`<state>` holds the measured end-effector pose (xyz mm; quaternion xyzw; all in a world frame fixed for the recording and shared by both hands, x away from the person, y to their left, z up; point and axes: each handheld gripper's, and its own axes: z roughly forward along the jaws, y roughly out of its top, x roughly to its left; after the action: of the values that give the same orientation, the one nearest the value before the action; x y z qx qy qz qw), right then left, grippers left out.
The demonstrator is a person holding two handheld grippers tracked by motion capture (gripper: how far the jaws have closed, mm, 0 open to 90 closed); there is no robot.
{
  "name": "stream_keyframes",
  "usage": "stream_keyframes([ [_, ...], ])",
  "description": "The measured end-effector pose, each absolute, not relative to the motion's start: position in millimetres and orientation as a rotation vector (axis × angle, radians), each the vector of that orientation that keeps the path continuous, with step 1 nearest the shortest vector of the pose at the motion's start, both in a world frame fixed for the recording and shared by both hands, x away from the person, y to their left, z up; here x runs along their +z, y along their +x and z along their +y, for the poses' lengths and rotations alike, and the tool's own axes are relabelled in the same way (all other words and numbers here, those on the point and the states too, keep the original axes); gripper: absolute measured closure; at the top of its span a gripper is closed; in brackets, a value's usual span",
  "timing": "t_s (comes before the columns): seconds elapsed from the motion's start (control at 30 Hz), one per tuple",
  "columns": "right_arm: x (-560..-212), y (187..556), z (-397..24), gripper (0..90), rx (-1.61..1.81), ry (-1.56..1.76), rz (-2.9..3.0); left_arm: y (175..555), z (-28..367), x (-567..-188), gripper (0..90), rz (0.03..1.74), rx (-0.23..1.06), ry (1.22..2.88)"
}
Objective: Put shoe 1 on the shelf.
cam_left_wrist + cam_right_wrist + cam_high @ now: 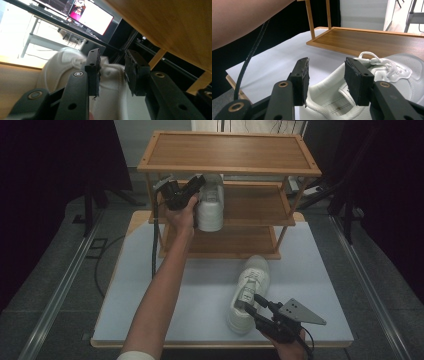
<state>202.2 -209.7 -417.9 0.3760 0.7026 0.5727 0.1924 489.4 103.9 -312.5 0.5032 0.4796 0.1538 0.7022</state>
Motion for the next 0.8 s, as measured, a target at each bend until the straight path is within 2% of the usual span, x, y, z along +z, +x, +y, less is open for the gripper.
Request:
stream_keyframes([
  [0.37,-417,200,-208,54.2,1.612,1.046,1.973,476,108,-312,56.7,1.039,0.318,1.128],
  [0.63,-415,198,-202,54.2,1.606,1.022,1.983,450,122,-309,52.5,1.029,0.323,1.167],
  [0.8,-414,196,-199,55.7,1.609,1.017,1.989,422,136,-301,51.1,0.977,0.339,1.206],
])
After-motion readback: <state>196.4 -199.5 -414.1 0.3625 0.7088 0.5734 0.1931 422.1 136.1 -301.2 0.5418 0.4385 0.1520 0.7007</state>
